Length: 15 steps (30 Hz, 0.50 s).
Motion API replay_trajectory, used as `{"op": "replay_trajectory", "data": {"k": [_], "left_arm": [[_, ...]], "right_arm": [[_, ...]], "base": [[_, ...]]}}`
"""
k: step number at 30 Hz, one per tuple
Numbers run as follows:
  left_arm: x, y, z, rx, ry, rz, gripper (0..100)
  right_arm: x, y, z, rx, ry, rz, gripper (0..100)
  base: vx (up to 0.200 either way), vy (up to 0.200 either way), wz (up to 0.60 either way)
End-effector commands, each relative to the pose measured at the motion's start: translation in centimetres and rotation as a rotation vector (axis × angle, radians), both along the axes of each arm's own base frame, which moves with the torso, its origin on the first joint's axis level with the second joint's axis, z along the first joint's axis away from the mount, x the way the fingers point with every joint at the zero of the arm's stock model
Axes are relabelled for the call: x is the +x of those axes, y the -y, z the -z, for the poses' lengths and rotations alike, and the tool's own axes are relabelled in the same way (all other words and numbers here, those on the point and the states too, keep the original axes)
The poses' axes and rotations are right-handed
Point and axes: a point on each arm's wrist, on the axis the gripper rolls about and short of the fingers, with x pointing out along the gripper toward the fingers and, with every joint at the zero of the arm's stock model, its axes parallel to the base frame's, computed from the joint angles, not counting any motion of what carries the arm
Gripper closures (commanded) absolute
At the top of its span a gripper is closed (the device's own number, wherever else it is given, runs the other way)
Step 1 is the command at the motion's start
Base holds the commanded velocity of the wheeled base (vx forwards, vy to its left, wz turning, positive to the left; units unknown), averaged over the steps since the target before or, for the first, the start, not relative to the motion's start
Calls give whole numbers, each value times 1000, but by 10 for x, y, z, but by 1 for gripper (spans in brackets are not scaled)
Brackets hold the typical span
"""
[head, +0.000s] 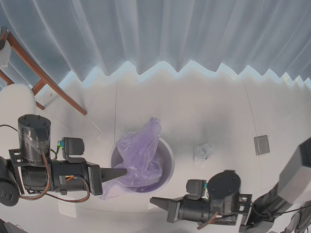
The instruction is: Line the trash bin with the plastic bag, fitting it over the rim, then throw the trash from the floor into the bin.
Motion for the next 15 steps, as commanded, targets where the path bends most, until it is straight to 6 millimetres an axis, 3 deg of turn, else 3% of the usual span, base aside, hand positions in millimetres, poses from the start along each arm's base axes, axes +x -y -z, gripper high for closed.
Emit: {"op": "replay_trajectory", "data": {"k": [1, 9, 12, 15], "left_arm": [[6, 11, 10, 71, -51, -59, 100], [10, 37, -8, -181, -243, -112, 100], [8, 43, -5, -219, -274, -83, 100], [-1, 37, 14, -169, -274, -53, 100]], "right_arm": [[-45, 42, -37, 27, 22, -68, 100], [-53, 56, -38, -14, 31, 5, 100], [-53, 55, -36, -28, 38, 26, 100], [-45, 57, -49, 10, 91, 95, 100]], "base": [[0, 0, 0], [0, 0, 0], [0, 0, 0], [0, 0, 0]]}}
